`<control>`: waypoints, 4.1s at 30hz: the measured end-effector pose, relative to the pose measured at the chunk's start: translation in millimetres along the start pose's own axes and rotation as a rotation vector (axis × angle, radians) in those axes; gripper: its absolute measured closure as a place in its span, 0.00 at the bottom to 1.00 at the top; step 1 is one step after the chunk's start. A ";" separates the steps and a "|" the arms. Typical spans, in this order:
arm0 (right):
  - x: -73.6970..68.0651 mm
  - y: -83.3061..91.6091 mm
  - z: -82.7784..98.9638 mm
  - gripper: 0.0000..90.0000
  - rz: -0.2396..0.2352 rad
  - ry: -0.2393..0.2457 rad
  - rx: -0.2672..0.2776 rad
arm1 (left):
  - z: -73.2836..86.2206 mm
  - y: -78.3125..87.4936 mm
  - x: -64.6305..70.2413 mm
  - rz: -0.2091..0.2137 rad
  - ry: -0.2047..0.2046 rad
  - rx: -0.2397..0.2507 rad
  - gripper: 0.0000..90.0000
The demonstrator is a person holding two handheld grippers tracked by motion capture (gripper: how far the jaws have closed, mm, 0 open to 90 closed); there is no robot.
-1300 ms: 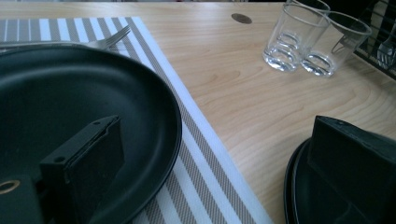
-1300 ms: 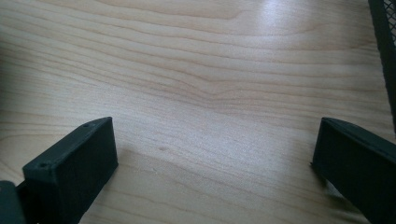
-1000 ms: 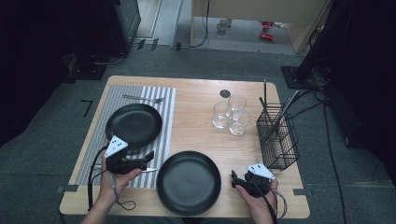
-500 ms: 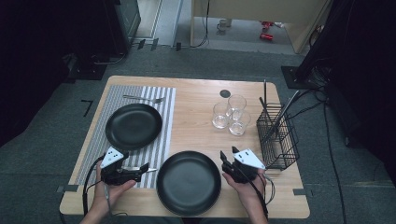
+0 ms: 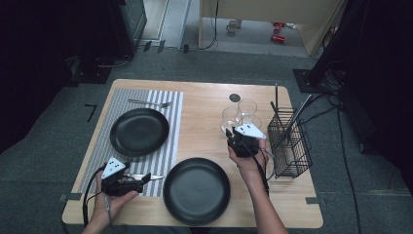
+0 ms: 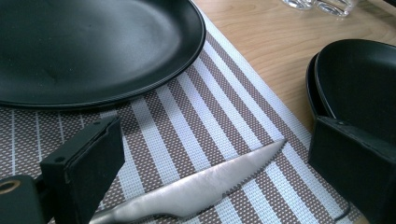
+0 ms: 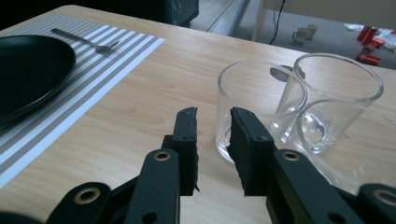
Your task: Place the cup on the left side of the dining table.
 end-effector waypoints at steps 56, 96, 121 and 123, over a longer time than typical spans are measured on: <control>-23.6 -38.2 6.9 0.97 -0.157 0.016 -0.130 | 3.4 1.9 -3.2 0.006 -0.006 -0.009 0.04; -0.6 -58.4 27.3 0.21 0.003 -0.048 -0.164 | -10.6 1.0 7.8 0.092 0.087 0.032 0.04; -46.4 -9.1 -31.9 0.21 -0.215 -0.034 -0.099 | -48.3 -44.7 53.9 0.168 -0.011 0.057 0.17; -48.5 -7.1 -33.6 0.21 -0.224 -0.034 -0.098 | -52.4 -48.0 61.4 0.208 -0.006 0.063 0.15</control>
Point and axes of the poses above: each handheld gripper's, and its own axes: y roughly backward along the jaws, z roughly out of its underside, x roughly to its right, the point moved 8 cm from there along -y, roughly forward along the jaws, and after that the axes turned 13 degrees about x, right-handed, at the moved point
